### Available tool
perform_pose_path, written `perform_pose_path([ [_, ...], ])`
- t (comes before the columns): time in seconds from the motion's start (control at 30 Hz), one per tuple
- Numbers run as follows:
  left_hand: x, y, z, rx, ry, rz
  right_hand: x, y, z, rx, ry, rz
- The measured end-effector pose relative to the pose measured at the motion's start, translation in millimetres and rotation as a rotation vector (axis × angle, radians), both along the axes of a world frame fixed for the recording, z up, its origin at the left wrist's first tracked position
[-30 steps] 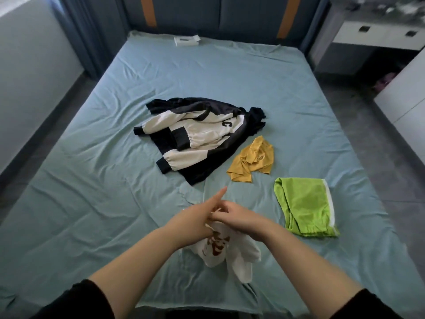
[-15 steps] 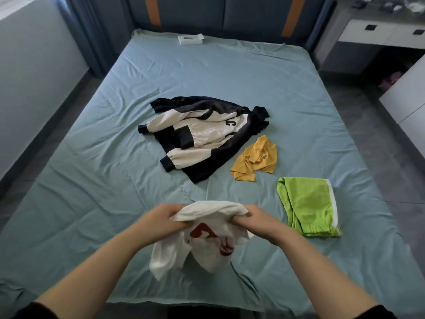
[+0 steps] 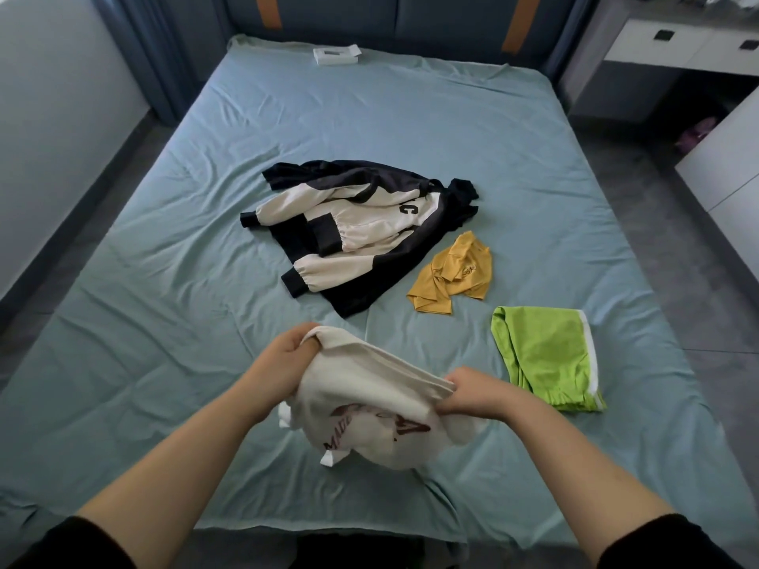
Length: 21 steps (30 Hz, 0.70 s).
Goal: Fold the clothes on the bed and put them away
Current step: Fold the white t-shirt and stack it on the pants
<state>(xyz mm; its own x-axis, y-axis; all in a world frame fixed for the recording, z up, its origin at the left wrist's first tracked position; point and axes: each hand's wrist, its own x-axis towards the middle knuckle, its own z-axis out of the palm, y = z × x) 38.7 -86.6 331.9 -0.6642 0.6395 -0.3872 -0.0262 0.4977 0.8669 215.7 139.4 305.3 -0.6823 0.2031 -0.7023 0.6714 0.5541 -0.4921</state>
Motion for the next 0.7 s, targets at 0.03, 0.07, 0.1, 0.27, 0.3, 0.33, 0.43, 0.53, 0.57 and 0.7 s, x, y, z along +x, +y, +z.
perform_pose_path([
  [0.03,-3.0,-3.2,-1.9,-0.015,0.015,0.031,5.0,4.2,-4.3,0.018,0.008,-0.031],
  [0.07,-6.4,-7.0,-4.0,-0.043,0.030,0.054,9.2,7.6,-7.6,0.040,0.025,-0.058],
  [0.1,-9.4,-10.7,-6.3,-0.068,0.036,0.075,12.7,10.7,-10.0,0.064,0.049,-0.085],
  [0.27,-25.0,-29.6,-11.3,-0.050,-0.017,0.152,27.3,22.3,-19.1,-0.046,0.211,-0.366],
  [0.3,-28.1,-34.1,-12.2,-0.038,-0.042,0.149,29.1,22.1,-19.3,-0.110,0.224,-0.432],
  [0.33,-31.1,-38.4,-13.5,-0.023,-0.072,0.146,30.0,21.0,-19.2,-0.165,0.237,-0.491],
  [0.43,-36.6,-47.3,-19.9,-0.028,-0.147,0.093,26.7,16.6,-19.7,-0.302,0.296,-0.650],
  [0.53,-37.3,-50.2,-27.3,-0.097,-0.153,-0.007,21.7,14.5,-20.9,-0.397,0.262,-0.694],
  [0.57,-37.5,-51.5,-28.9,-0.132,-0.133,-0.032,21.7,14.4,-20.7,-0.410,0.226,-0.688],
  [0.7,-42.3,-58.0,-33.8,-0.257,-0.105,-0.136,27.6,20.8,-18.8,-0.467,0.074,-0.628],
])
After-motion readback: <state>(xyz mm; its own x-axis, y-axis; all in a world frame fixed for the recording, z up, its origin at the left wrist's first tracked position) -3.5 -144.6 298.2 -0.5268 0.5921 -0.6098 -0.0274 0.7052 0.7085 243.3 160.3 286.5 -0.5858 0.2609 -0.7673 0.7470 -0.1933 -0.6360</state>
